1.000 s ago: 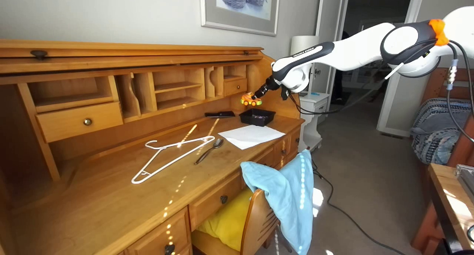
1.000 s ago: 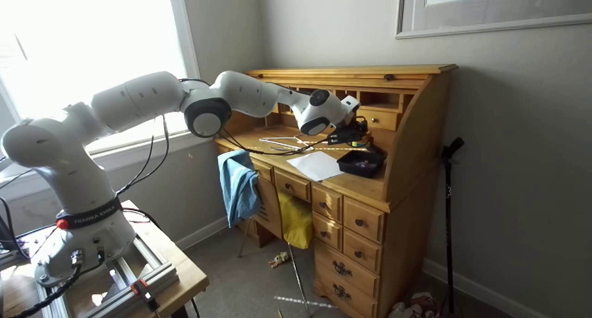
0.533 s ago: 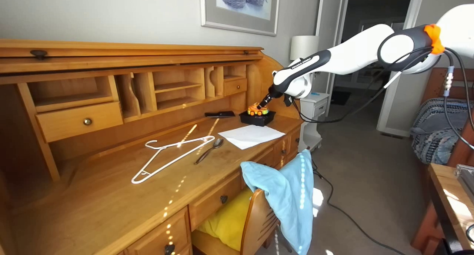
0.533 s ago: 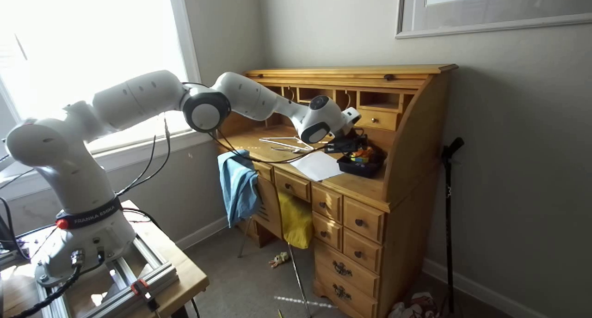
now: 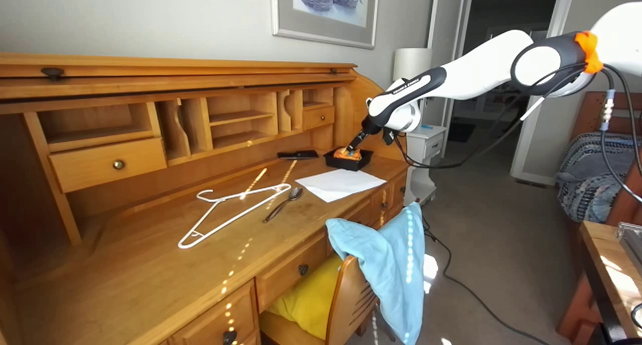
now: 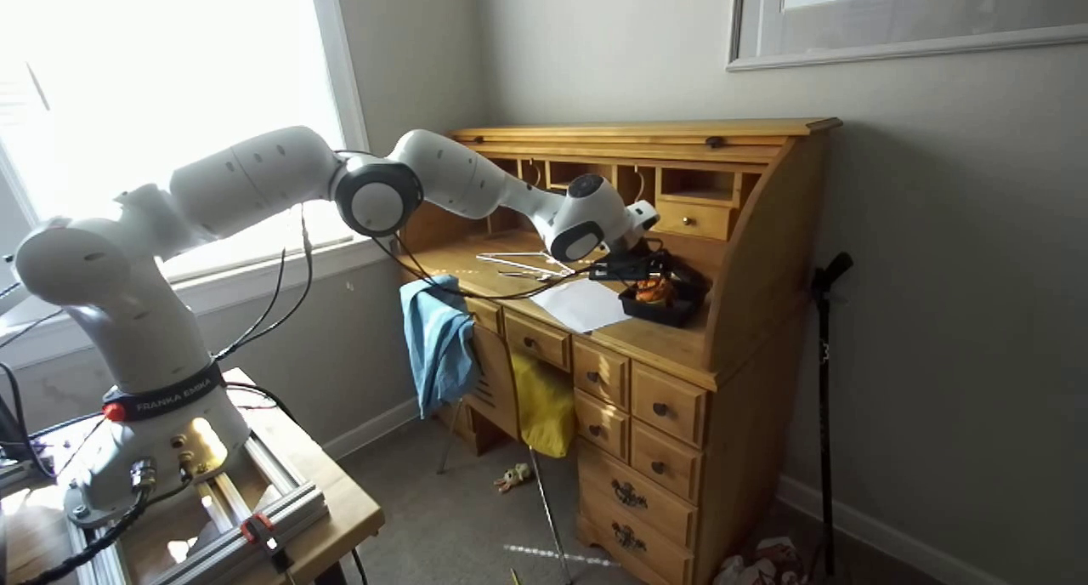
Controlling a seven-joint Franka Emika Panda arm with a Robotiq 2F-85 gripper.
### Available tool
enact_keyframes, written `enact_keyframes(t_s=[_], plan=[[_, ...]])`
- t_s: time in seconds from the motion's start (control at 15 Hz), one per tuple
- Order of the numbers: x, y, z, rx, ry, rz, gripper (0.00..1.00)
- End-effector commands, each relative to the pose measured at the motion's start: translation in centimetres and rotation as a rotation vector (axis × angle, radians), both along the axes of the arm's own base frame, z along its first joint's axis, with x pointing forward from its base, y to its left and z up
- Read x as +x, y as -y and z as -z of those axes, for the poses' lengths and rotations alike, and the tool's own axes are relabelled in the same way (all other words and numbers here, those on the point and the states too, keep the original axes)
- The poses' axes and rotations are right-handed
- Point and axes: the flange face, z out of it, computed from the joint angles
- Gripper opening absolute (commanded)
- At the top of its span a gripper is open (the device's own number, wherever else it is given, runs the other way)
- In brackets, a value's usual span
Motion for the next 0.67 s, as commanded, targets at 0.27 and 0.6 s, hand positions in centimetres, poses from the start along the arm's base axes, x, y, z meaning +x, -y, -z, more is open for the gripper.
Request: enact_keyframes(t_s=[0.27,0.6], plan=[[0.0,0.3,-6.0,0.009,-0.017,0.073,1.00],[0.6,0.3,-6.3,0.002,0.007,0.054,1.00]])
